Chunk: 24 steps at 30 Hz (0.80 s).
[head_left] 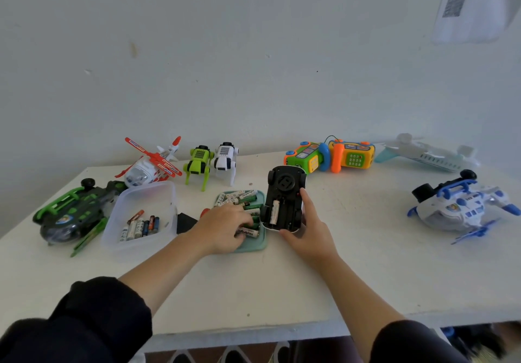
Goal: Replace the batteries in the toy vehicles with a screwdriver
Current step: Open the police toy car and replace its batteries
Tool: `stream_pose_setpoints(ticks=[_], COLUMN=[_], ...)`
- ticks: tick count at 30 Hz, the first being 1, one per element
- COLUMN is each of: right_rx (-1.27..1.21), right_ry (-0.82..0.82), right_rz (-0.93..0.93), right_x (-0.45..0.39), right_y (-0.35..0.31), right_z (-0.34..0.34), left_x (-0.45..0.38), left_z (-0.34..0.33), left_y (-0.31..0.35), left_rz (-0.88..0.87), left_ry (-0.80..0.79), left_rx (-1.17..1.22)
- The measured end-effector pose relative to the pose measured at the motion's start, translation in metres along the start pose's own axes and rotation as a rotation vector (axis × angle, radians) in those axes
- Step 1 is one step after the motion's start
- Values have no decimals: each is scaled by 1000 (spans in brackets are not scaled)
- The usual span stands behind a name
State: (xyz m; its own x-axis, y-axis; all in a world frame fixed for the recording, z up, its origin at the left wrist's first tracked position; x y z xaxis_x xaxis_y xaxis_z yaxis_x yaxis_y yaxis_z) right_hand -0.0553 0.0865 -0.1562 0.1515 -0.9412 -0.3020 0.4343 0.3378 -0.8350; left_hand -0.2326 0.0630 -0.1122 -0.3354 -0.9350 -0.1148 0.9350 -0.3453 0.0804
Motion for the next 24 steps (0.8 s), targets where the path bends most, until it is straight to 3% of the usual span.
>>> stream_pose_setpoints(ticks=[3,7,12,15,20,24], right_rx=[-3,1,4,-2,-9,-25], right_ry=[4,0,-7,-4,-3,1], right_rz=[6,3,15,11,13,26], right_x=[2,3,3,3,4,5], right_y=[-2,-3,-5,-4,-7,-7], right_z=[0,2,2,2,2,2], left_x=[1,-2,-5,-3,-3,-3], left_z=[-3,-5,0,-11,-10,1], left_y=[6,5,-7,-8,5,-1], left_rz=[-25,-5,120,71,-35,65], left_ry=[45,41,-24,-139,-29,-60], left_rx=[-85,-16,316,156,-35,232])
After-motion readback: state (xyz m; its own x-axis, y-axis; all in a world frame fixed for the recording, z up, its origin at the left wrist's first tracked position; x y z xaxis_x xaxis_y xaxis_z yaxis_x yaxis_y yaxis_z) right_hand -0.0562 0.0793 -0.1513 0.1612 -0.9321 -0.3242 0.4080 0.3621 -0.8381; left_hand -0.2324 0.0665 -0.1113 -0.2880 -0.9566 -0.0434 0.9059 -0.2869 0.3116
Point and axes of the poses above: each hand's wrist, its own x-axis away from the middle knuckle, its own z-axis out of the back of the hand, y = z × x, the point moved 6 cm from there along -x, towards the middle knuckle, and after that the axes turned 1 degree about y, right-handed, at the moved point
